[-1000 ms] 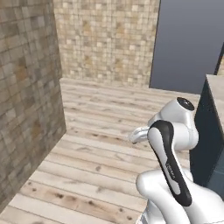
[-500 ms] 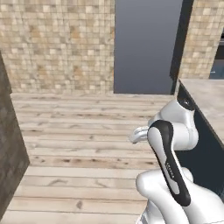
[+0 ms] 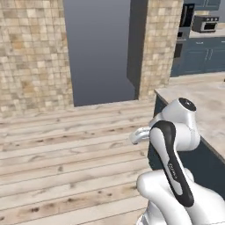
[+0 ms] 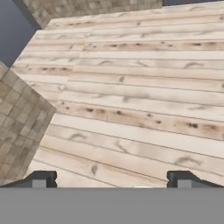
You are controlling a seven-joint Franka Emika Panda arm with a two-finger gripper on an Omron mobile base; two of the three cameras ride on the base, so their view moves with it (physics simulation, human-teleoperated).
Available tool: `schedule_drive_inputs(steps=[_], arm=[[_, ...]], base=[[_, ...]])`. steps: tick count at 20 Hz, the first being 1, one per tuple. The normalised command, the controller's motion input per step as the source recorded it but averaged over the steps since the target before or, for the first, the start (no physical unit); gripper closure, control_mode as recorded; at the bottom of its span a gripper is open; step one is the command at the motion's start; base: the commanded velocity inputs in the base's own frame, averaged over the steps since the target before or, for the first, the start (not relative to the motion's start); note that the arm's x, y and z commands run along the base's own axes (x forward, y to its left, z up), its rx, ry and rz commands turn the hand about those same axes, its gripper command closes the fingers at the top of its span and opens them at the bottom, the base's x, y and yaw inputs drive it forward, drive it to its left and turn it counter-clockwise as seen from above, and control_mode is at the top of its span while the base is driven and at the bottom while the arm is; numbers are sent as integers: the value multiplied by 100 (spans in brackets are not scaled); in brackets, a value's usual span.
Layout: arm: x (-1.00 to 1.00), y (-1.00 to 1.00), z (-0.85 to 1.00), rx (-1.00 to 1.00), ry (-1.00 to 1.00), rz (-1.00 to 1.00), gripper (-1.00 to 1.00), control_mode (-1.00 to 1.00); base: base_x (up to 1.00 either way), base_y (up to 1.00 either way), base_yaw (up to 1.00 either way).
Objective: Restock the sink supplies by placing the sponge and soap dispenser on the counter and next to the sink. Make sure the soap dispenser is upright.
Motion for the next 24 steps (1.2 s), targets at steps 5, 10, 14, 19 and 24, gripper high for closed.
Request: schedule_drive_inputs(steps=[5, 10, 14, 19, 24], arm=[[0, 0, 0, 0, 0, 0, -100, 100], [0, 0, 0, 0, 0, 0, -100, 100], [0, 0, 0, 0, 0, 0, -100, 100], [0, 0, 0, 0, 0, 0, -100, 100], [0, 0, 0, 0, 0, 0, -100, 100]], base=[[100, 81, -54], [100, 88, -52], [100, 93, -53], [100, 90, -54], [100, 89, -54]])
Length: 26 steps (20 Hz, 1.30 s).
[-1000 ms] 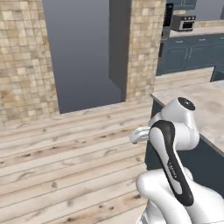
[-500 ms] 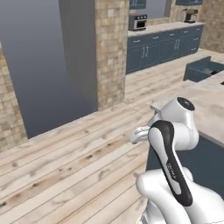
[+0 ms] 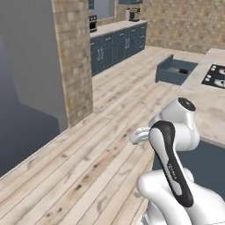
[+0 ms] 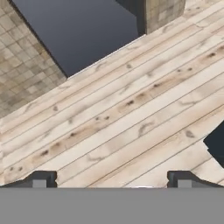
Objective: Restock the sink supplies by placing the sponge and soap dispenser on the counter and next to the sink. Make sure the soap dispenser is upright.
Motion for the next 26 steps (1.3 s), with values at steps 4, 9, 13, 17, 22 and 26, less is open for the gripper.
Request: schedule_drive_inputs(steps=[4, 9, 13, 17, 22, 26], arm=[[0, 0, 0, 0, 0, 0, -100, 100], [0, 0, 0, 0, 0, 0, -100, 100], [0, 0, 0, 0, 0, 0, -100, 100], [0, 0, 0, 0, 0, 0, -100, 100], [0, 0, 0, 0, 0, 0, -100, 100], [0, 0, 0, 0, 0, 0, -100, 100]], base=[[100, 92, -54], [100, 97, -53], [100, 95, -50], [100, 93, -49], [100, 98, -49], [100, 93, -48]])
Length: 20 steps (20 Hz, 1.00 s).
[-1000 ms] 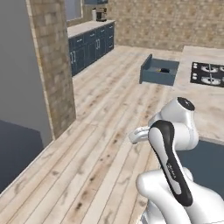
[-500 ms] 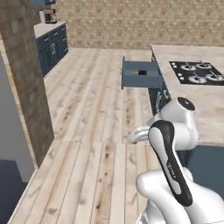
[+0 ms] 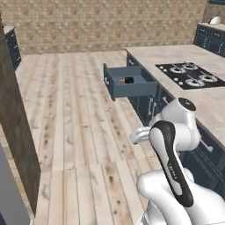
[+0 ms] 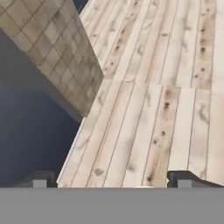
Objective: Restock the sink supplies by placing the sponge and soap dispenser on the counter and next to the sink. Make sure the soap dispenser is upright.
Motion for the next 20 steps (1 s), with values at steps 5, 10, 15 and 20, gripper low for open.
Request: schedule_drive_inputs(steps=[5, 10, 15, 20], arm=[[0, 0, 0, 0, 0, 0, -100, 100], [0, 0, 0, 0, 0, 0, -100, 100], [0, 0, 0, 0, 0, 0, -100, 100], [0, 0, 0, 0, 0, 0, -100, 100]], base=[[100, 79, -46], [100, 55, -42], [100, 39, -39], [100, 29, -36]])
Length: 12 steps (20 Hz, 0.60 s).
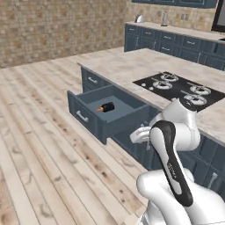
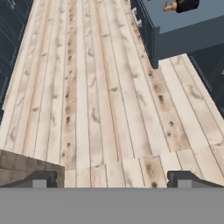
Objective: Restock the sink supplies by placing the sponge and soap dispenser on the counter and next to the sink. Make sure the soap dispenser is upright.
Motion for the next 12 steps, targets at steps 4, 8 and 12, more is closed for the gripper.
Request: schedule_drive_inputs(steps=[4, 8, 12], arm=[[0, 0, 0, 0, 0, 0, -100, 100], [0, 0, 0, 0, 0, 0, -100, 100], [0, 0, 0, 0, 0, 0, -100, 100]], base=[[100, 9, -18], [91, -15, 1], [74, -37, 12]])
